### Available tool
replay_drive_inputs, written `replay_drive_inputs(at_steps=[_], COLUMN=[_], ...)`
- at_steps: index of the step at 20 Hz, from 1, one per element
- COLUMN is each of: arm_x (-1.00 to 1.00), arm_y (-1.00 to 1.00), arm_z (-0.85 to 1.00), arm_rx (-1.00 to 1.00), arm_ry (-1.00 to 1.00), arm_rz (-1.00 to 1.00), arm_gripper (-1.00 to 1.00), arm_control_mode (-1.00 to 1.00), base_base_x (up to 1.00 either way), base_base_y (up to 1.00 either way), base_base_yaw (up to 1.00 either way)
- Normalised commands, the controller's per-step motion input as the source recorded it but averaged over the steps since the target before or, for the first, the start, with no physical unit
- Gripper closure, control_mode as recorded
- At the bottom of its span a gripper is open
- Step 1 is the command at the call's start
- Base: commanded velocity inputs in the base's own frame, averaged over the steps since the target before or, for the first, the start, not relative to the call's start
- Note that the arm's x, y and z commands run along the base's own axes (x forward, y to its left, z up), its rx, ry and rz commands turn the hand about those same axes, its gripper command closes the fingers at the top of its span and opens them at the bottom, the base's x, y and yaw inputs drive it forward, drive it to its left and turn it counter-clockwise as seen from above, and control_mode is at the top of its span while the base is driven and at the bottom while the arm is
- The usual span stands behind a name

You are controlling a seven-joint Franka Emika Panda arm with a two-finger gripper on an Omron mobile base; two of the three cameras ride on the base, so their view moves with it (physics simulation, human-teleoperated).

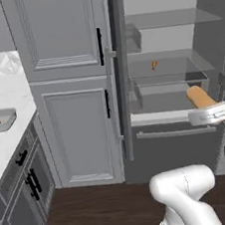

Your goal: Place one squash and one chicken drumstick in each tupperware on the nearby counter, to pack two identical lunches.

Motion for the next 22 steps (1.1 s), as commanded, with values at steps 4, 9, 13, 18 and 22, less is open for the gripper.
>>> replay_drive_inputs(at_steps=[4,9,13,18,22], arm_x=[0.0,0.0,0.0,0.0,0.0], arm_y=[0.0,0.0,0.0,0.0,0.0], arm_z=[0.0,0.0,0.0,0.0,0.0], arm_rx=[0.0,0.0,0.0,0.0,0.0], arm_ry=[0.0,0.0,0.0,0.0,0.0], arm_rz=[0.0,0.0,0.0,0.0,0.0], arm_gripper=[1.0,1.0,1.0,1.0,1.0], arm_control_mode=[1.0,1.0,1.0,1.0,1.0], base_base_x=[-0.18,0.27,0.77,0.91,0.94], base_base_y=[0.96,0.63,0.2,0.02,-0.02], base_base_yaw=[0.62,0.67,0.49,0.29,0.01])
